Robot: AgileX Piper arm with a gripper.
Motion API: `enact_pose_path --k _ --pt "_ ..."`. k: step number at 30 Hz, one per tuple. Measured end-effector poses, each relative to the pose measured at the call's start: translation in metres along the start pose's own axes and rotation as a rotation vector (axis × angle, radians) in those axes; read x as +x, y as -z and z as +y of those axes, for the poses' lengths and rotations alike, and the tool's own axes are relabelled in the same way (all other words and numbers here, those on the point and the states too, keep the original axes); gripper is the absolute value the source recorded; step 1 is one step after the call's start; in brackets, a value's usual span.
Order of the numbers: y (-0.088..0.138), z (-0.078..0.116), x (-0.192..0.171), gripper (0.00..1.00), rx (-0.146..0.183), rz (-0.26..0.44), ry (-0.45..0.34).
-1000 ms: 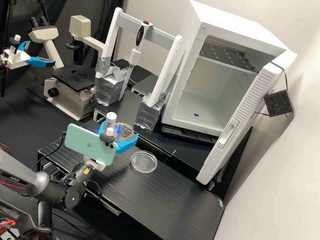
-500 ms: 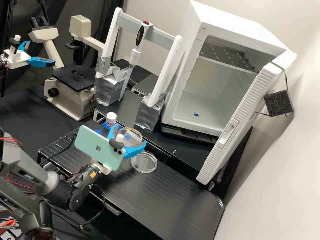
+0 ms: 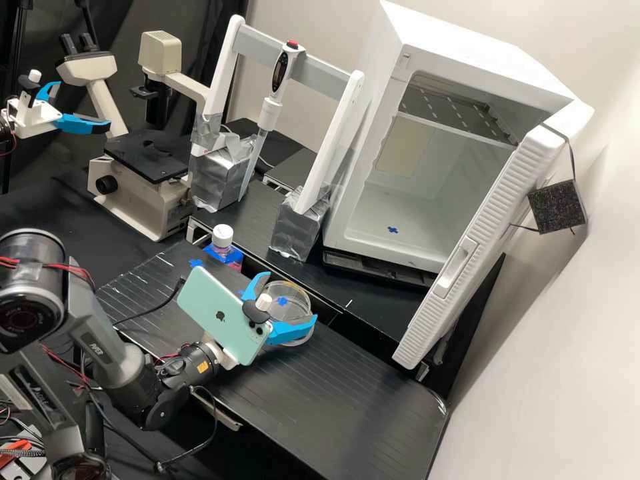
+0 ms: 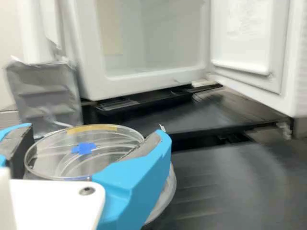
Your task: Open the lid
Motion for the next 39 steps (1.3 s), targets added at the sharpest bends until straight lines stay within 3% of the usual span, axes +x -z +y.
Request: enact_pose_path --k 7,12,22,30,35,39 --pt "0.0 0.004 -0.004 0.0 -0.028 0.002 -0.001" --pt "0.002 0.012 -0.009 0.0 -0.013 -0.011 -0.048" --pt "0.013 0.02 -0.016 0.0 -0.023 0.023 -0.113" --pt "-0.01 0.021 -0.01 0.0 0.026 -0.082 -0.107" --pt "-0.023 0.026 -0.006 0.0 0.036 -0.139 -0.119" --pt "-0.025 0.027 -0.004 0.0 0.035 -0.144 -0.12"
